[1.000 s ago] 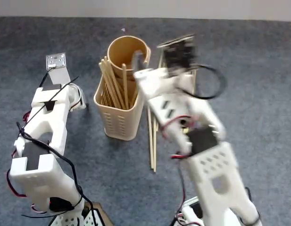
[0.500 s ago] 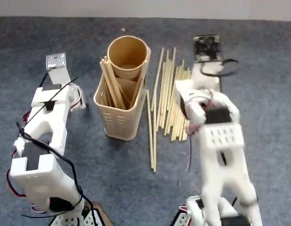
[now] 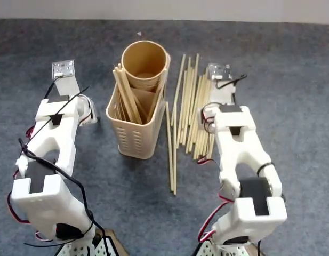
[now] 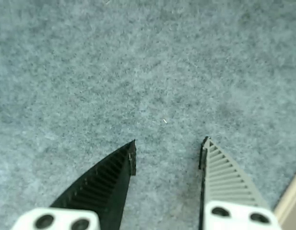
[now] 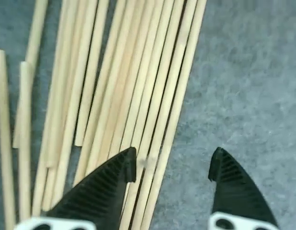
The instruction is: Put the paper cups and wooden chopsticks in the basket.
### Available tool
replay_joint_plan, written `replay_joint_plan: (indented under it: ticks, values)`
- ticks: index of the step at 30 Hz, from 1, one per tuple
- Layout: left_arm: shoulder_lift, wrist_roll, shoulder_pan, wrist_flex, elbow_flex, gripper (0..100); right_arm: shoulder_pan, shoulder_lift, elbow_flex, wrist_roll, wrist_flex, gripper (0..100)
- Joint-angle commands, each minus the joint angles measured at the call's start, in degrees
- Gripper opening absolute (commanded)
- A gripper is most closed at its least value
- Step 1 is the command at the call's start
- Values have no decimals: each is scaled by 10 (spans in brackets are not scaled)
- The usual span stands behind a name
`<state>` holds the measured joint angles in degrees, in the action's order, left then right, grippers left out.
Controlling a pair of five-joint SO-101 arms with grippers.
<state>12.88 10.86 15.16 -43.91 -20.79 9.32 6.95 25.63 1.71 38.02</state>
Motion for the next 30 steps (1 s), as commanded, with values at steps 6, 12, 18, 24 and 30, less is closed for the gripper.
replay_joint_plan:
  ticks: [6,12,18,24,30]
  values:
    - [-3,-4,-5,3,2,224,-6,65,-26,8,-13,132]
    - [-3,-4,-5,3,2,224,-7,69,-26,8,-12,5]
    - [-3,-4,-5,3,2,224,-15,-23,-22,8,-10,4]
    - [-3,-4,-5,4,3,224,-15,-240,-5,7,-9,4]
    - [-3,-4,-5,4,3,224,-6,-459,0,7,-9,4]
